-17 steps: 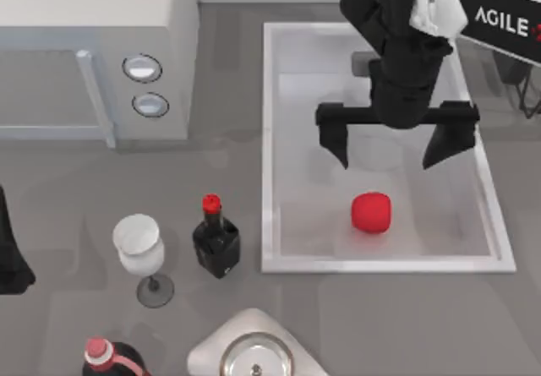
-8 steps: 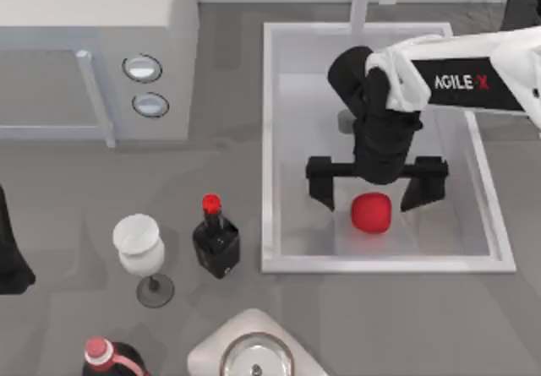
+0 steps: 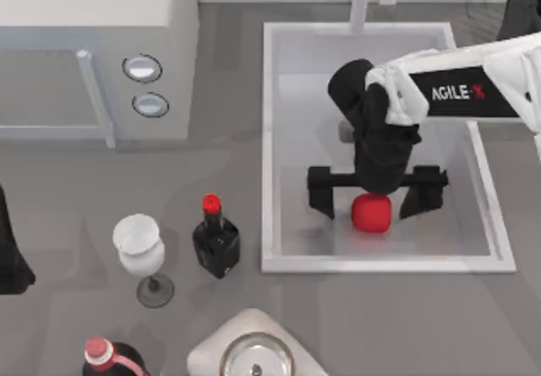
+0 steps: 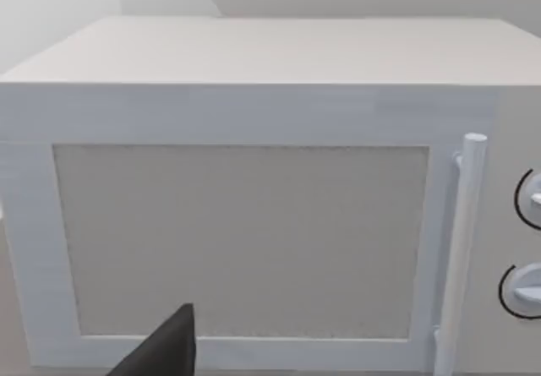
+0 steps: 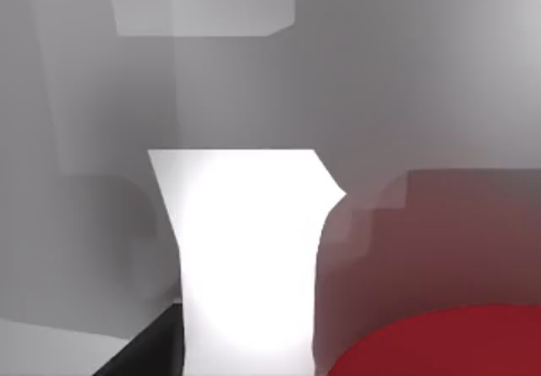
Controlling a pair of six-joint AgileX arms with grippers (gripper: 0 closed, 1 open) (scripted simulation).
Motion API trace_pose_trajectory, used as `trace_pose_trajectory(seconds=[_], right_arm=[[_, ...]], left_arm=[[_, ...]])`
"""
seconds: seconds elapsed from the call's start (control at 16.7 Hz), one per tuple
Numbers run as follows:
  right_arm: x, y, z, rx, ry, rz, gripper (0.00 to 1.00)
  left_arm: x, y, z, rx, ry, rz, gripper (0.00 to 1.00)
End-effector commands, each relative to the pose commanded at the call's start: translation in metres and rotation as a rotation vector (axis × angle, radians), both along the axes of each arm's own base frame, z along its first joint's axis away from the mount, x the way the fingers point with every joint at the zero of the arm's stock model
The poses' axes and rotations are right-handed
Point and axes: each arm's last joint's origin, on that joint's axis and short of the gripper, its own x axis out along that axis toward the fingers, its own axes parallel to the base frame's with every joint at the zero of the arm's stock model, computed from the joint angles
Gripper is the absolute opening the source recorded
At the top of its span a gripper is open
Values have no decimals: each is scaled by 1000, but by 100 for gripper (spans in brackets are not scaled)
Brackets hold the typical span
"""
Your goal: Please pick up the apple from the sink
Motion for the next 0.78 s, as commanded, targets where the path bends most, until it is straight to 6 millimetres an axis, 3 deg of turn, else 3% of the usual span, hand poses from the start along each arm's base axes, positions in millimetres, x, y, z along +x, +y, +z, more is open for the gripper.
trace_pose_trajectory(seconds=[0.78], right_arm=[[0, 0, 0, 0, 0, 0, 2]], left_arm=[[0, 0, 0, 0, 0, 0, 100]])
